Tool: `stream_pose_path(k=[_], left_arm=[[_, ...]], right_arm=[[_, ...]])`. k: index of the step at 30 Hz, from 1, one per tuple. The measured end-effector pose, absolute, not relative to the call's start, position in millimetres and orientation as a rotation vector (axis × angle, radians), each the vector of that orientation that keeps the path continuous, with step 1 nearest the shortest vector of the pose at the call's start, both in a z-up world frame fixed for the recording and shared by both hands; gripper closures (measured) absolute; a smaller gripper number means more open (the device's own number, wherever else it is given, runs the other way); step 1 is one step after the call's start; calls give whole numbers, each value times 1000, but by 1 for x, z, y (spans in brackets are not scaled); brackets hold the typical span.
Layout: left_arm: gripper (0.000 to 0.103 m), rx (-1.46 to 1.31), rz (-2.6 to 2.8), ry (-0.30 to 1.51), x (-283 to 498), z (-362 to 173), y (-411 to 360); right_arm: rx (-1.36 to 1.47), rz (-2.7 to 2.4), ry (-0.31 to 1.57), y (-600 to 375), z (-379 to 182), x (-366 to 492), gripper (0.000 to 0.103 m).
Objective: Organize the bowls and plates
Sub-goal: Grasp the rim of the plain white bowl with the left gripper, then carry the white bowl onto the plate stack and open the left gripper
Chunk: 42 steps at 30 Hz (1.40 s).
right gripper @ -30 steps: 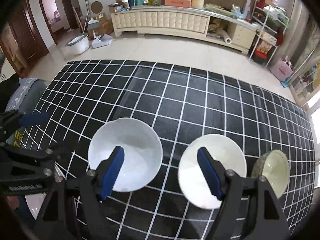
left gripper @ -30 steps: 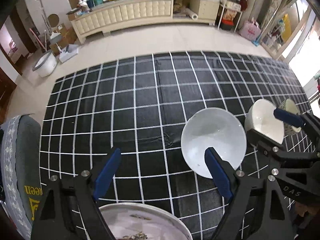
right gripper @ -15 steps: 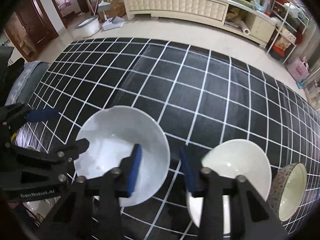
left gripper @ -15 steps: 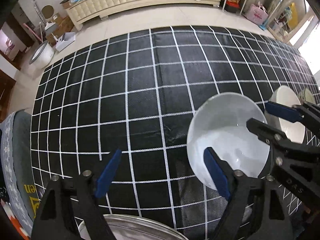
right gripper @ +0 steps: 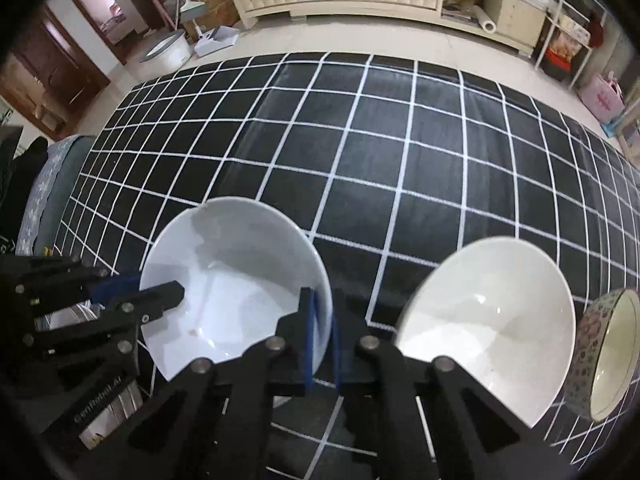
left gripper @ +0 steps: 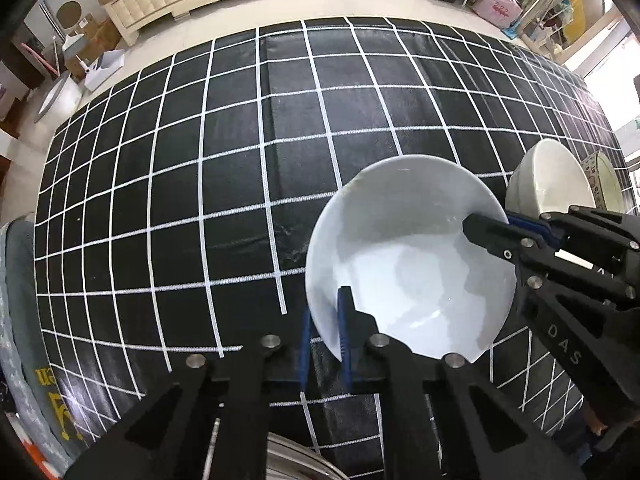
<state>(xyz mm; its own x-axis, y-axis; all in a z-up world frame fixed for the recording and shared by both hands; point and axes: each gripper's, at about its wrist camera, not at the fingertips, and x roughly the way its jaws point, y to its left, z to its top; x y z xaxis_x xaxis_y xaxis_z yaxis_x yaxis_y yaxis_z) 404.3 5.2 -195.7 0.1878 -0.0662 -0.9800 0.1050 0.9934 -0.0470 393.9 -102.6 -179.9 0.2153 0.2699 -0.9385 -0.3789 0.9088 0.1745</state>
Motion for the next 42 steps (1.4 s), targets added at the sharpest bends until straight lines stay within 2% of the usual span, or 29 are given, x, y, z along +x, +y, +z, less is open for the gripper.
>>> stream_pose_path(k=[21, 30, 42], left_arm=[[92, 69, -129, 1346, 305, -163, -26], [92, 96, -148, 1343, 273, -183, -52], [92, 105, -146, 1346, 275, -201, -53]], right_arm=[[-27, 437, 1278, -138, -149, 295, 94], [0, 408, 1313, -157, -167, 269, 94], [-30, 378, 1329, -151, -172, 257, 95]])
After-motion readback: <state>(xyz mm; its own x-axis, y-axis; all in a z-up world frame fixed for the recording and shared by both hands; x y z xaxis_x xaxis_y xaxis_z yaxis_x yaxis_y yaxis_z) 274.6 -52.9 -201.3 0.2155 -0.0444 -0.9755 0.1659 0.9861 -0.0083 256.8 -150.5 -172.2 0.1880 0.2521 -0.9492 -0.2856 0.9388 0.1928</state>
